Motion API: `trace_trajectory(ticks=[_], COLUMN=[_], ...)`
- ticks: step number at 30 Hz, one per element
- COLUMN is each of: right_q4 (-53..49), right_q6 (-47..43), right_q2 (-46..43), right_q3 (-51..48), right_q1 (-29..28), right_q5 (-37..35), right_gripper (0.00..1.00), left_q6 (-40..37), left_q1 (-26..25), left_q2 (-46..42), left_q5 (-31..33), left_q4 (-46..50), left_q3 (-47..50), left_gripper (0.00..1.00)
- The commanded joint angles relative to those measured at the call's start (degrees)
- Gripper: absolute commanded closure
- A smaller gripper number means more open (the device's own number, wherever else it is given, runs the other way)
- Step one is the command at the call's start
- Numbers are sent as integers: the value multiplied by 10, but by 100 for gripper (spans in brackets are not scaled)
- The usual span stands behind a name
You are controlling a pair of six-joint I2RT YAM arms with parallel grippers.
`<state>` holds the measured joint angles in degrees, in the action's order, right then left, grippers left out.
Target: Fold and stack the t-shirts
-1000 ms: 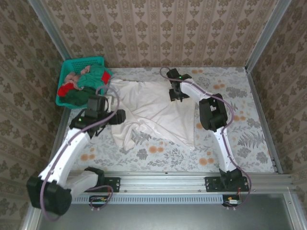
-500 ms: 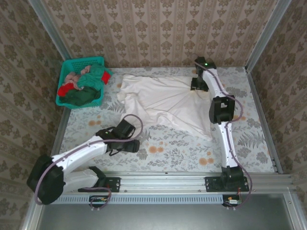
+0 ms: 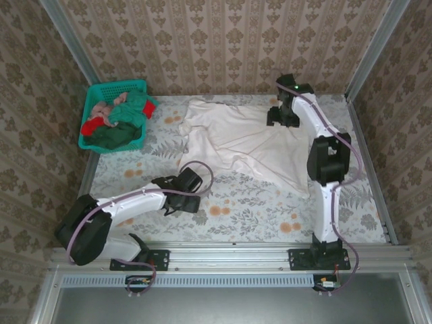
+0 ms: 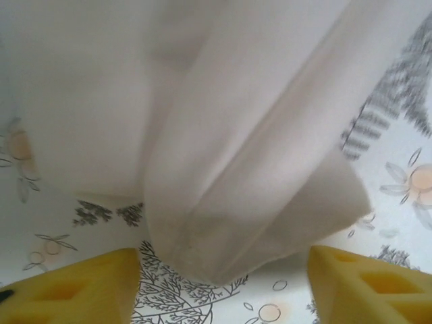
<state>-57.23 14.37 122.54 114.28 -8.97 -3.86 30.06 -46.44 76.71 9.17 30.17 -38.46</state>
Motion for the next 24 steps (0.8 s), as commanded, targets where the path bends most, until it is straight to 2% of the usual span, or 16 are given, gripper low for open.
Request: trace_trajectory(ticks=[1,4,6,8,10,13,16,21,24], right_q4=[86,157,192,201,187,176,155,149,147], right_q6=[29,84,115,129,134,132,132,137,139], right_q2=[-132,-245,-307,-350,-388,-433,-468,-507,-513], right_q3=[-182,-378,-475,-531,-562,-586,-585,-589,-593], right_q1=[-33,-68,-79,-84,-84,-84,-85,-96,-106], right_q5=[-22,-34,-37,-39,-56,-59,-56,-49,-55], right_gripper=[26,26,27,27,27,26,26,24,24], left_q6=[-11,-36,-51,-68,-73,-63,-20,98,164], left_q1=[-2,1,11,18,17,7,-26,-92,-122], left_q2=[0,42,73,103,125,120,64,-33,-43], left_q5=[57,74,63,50,47,43,50,67,60], left_q4=[11,3,-14,-27,-20,17,119,298,345], left_q3=[-31,-55,-61,-66,-74,-81,-109,-176,-183], left_gripper=[28,26,29,42,68,88,100,100,100])
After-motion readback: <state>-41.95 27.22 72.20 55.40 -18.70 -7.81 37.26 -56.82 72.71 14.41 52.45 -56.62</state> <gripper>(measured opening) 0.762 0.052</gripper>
